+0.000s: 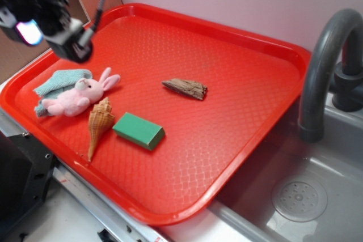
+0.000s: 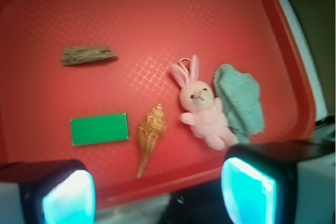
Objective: Grab the shell.
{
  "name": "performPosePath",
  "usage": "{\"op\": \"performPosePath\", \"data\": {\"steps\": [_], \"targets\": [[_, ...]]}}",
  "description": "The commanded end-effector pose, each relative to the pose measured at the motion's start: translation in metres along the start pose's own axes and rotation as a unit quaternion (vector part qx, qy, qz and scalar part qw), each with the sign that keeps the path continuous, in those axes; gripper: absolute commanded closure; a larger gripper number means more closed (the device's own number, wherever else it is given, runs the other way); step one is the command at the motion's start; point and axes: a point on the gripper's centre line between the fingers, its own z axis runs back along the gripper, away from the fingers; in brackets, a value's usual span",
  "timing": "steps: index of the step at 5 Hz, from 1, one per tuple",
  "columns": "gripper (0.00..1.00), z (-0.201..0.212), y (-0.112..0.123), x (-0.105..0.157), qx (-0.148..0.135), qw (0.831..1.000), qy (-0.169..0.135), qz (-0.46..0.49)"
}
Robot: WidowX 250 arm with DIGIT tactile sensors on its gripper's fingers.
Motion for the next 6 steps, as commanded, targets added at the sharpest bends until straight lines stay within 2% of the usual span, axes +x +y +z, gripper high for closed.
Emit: {"op": "performPosePath", "data": {"steps": [1, 3, 6], "targets": [[0.0, -0.047, -0.005, 0.005, -0.002, 1.0, 0.001, 0.0], [0.0, -0.086, 0.008, 0.006, 0.003, 1.0, 0.015, -0.007], [0.0, -0.109, 0.005, -0.003, -0.054, 0.995, 0.035, -0.071]]}}
